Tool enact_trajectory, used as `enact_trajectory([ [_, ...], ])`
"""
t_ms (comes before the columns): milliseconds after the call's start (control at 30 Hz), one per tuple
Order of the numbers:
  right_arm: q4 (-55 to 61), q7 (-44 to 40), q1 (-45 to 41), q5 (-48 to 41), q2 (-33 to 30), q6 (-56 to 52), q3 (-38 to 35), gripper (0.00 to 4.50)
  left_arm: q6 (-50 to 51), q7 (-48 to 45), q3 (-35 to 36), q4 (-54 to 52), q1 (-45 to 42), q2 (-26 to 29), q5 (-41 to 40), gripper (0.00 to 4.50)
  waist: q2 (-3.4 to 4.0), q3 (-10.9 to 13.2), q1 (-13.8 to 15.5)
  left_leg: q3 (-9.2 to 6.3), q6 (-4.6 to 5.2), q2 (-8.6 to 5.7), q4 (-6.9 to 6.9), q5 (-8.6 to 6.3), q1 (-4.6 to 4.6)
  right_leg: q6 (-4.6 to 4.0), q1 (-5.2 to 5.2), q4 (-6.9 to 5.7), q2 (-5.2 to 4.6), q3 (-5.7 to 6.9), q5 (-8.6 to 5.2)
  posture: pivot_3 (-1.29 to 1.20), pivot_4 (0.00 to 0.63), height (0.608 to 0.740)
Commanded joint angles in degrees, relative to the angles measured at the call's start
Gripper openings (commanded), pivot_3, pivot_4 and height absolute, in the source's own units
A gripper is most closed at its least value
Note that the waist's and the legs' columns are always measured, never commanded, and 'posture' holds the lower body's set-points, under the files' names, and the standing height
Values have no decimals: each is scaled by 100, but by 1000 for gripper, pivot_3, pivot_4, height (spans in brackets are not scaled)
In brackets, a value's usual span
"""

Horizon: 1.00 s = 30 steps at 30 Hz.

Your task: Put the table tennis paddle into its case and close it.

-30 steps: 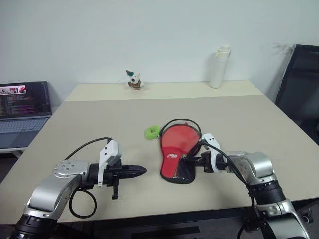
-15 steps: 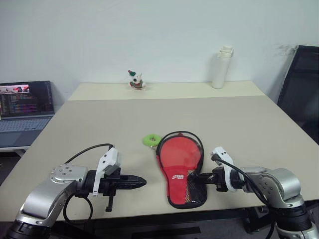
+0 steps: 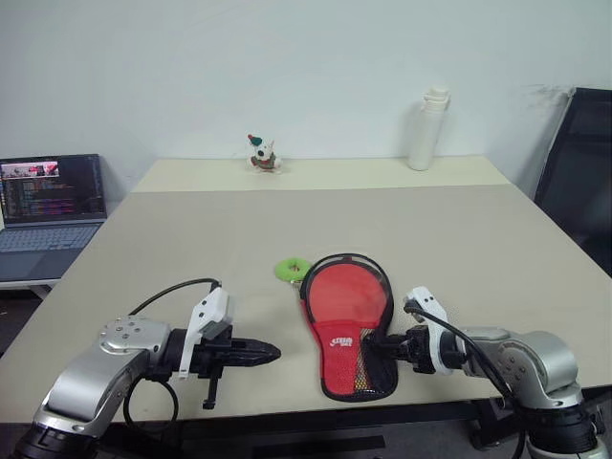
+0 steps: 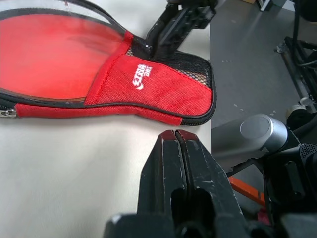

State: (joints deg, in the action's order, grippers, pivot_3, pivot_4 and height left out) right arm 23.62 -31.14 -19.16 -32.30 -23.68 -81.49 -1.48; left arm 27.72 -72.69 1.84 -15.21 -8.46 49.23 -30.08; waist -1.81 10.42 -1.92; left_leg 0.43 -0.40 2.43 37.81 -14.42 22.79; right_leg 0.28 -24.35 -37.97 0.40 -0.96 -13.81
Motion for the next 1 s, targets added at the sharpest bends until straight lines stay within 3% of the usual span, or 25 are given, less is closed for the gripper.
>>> enact_trajectory([
  [33,386,-26,219,-59,-385,112,18,3127,-115,112,137,-20,43,-22,-11,0,0,0,12,0,0,0,0,0,0,0,0,1,0,0,0,0,150,740],
  [167,766,-162,447,-121,-851,408,-122,4486,-125,450,209,269,-100,-154,47,0,0,0,49,1,-1,-4,4,-1,0,0,5,4,-3,4,0,0,150,740],
  [300,932,-170,407,-588,-565,407,-811,4486,-253,1300,306,1005,-725,-576,354,0,-1,0,57,1,-1,-6,8,0,0,1,8,1,-4,10,0,0,150,740],
  [400,921,-65,259,-662,-518,463,-912,4486,-616,1757,190,1681,-1287,-816,813,0,-1,0,46,1,-1,-4,8,0,-1,3,10,-2,2,12,2,0,150,740],
  [533,871,59,84,-689,-473,508,-899,4500,-792,2090,5,2299,-1907,-1192,1120,913,-1,0,37,8,-1,-5,5,-1,3,3,7,1,3,6,2,0,150,740],
  [833,837,182,-41,-729,-440,631,-750,4500,-994,2768,-266,4205,-3255,-2132,1764,4304,-2,-1,42,9,-1,-31,12,-1,8,4,9,-1,2,12,3,0,150,740],
  [1000,807,263,-66,-744,-416,697,-712,4500,-1130,2903,-339,5618,-4030,-2513,2036,4465,-3,-1,28,5,-1,-56,10,-1,11,4,8,0,-3,8,3,0,150,740],
])
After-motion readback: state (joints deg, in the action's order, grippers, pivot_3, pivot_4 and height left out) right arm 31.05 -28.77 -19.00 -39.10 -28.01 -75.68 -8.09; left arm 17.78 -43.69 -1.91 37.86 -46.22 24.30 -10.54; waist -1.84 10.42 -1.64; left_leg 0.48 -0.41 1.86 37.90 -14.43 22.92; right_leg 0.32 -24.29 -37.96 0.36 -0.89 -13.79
